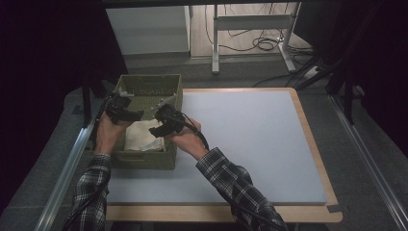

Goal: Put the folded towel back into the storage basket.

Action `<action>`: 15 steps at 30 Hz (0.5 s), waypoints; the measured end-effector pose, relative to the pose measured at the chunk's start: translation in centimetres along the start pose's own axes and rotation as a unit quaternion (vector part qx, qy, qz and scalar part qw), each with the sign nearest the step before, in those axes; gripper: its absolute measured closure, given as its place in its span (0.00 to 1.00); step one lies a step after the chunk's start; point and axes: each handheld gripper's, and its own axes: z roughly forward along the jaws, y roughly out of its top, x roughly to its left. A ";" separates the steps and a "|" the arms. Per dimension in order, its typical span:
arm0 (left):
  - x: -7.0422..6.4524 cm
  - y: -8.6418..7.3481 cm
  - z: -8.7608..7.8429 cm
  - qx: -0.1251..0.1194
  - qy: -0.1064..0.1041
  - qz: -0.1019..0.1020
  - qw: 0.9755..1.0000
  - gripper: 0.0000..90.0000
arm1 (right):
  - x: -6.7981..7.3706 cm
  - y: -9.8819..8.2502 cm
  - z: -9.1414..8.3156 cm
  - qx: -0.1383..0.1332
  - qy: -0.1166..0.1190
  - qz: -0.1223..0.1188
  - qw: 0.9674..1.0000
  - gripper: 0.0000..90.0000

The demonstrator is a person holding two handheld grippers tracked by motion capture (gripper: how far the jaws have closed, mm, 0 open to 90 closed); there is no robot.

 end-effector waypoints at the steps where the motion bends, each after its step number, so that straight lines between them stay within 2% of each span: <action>1: 0.0 0.0 -0.1 -0.003 -0.004 -0.005 1.000 0.24 | 0.0 0.0 0.0 0.000 0.000 0.000 1.000 0.42; 2: 0.1 0.0 -0.2 -0.010 -0.012 -0.016 1.000 0.22 | -0.1 -0.2 -0.4 -0.003 0.001 -0.004 1.000 0.39; 3: 0.1 0.0 -0.2 -0.010 -0.012 -0.016 1.000 0.20 | -0.1 -0.2 -0.4 -0.003 0.001 -0.004 1.000 0.39; 9: 0.0 0.0 -0.9 -0.029 -0.043 -0.038 0.998 0.14 | -0.7 -1.0 -1.6 -0.015 0.004 -0.002 1.000 0.29; 13: -0.2 0.1 -1.1 -0.036 -0.053 -0.045 0.997 0.12 | -0.9 -1.3 -2.1 -0.016 0.008 -0.001 1.000 0.26; 15: -0.4 0.2 -1.1 -0.042 -0.063 -0.054 0.996 0.11 | -1.0 -1.7 -2.6 -0.017 0.008 -0.005 1.000 0.23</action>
